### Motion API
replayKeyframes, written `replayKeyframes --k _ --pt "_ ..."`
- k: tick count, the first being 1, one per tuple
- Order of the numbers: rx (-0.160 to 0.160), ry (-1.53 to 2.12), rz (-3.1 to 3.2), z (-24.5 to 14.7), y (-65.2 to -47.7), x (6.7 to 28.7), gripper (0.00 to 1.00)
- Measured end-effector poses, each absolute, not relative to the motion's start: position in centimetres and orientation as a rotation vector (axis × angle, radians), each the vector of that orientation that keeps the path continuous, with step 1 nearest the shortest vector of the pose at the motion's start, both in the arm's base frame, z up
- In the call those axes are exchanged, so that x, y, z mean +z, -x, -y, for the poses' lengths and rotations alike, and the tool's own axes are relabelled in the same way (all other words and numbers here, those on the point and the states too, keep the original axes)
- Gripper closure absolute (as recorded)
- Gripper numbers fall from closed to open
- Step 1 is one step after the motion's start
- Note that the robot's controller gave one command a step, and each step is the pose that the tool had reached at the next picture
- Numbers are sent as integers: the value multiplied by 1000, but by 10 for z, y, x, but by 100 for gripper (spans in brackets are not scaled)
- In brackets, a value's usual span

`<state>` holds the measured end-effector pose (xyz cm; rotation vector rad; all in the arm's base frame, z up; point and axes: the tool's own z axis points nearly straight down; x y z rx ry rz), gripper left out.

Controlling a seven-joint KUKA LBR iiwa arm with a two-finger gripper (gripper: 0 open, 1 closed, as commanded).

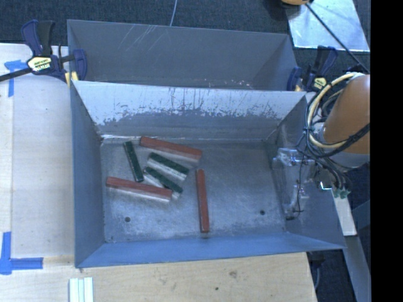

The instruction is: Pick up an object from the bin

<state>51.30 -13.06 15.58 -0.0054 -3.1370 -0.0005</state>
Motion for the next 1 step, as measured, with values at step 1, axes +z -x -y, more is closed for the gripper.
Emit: replayKeyframes --k 1 --pt "2 0 3145 130 -515 160 0"
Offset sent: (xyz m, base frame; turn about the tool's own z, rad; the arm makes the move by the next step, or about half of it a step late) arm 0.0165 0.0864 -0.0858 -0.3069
